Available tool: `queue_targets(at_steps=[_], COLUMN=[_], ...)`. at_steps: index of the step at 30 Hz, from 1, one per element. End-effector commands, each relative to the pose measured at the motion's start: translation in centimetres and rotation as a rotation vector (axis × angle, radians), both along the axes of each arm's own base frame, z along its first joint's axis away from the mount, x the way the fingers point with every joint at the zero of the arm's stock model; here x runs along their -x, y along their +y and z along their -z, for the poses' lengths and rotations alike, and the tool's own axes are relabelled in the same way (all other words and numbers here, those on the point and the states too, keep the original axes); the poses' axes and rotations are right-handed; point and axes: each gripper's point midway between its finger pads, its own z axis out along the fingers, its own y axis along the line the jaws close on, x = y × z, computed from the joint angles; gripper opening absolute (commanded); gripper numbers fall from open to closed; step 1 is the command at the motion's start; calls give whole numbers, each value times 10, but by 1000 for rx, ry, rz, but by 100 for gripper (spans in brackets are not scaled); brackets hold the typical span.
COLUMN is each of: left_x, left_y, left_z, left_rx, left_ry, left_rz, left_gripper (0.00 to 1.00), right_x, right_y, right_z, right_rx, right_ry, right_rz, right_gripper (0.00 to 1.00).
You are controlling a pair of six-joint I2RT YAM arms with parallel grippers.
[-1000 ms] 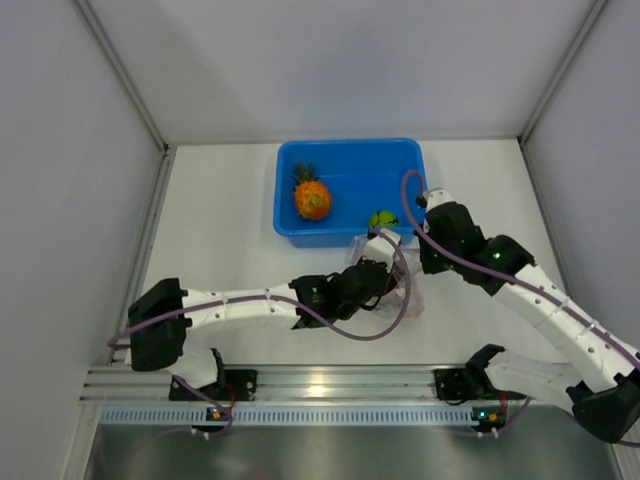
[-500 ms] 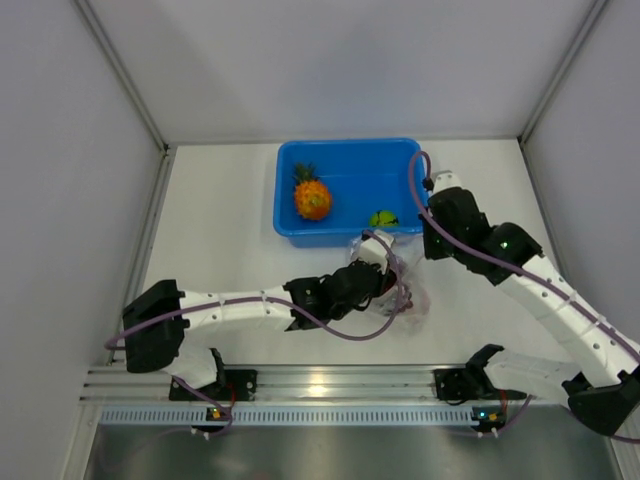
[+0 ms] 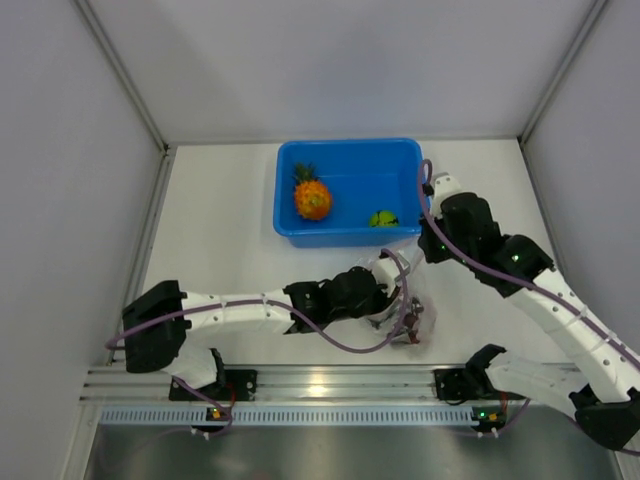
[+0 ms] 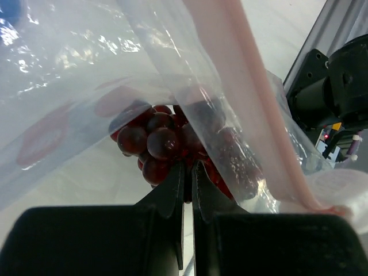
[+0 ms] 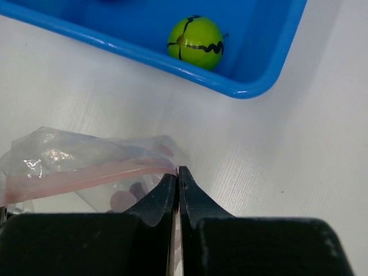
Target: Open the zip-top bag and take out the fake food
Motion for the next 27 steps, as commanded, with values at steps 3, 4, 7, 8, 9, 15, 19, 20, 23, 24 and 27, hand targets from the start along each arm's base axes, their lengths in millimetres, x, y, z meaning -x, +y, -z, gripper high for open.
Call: queue_targets(at_steps=[3,4,7,8,9,15,19,20,23,24,27], left_x=[4,-1,-20,-25,-29,-42,-57,-59,-61,-61,-60], left_y=[4,7,21,21,26,33,47,51,60,62,63], left_z=[-26,-27,-26,-30,-28,-51,-70,-74,-84,-86,-92], left_rx=[40,37,-4,-4,-17,51,104,106,142,148,170], left_ry=[-29,-35,-54,-60,-53,-72,-73,-83,-42,-34,-11], left_rz=[-5,-39,-174,-205,-249,-352,-496,-516,-585,-598,-612], left_gripper=[0,0,0,0,0,0,0,0,0,0,0], right_x=[-25,-22,-15,-13,-12,-1,5,6,10,11,16], right_y=[-47,-51,-62,-65,-69,-78,-80,-79,-86,-87,-53], right_z=[9,15,20,20,20,27,18,17,15,15,18], right_rx=[179,190,199,200,210,217,177,170,187,191,69], right_ry=[-60,-51,-49,-46,-47,-48,-98,-106,-125,-125,-117], right_rz=[213,222,271,285,303,335,335,330,343,349,176], right_gripper=[0,0,0,0,0,0,0,0,0,0,0])
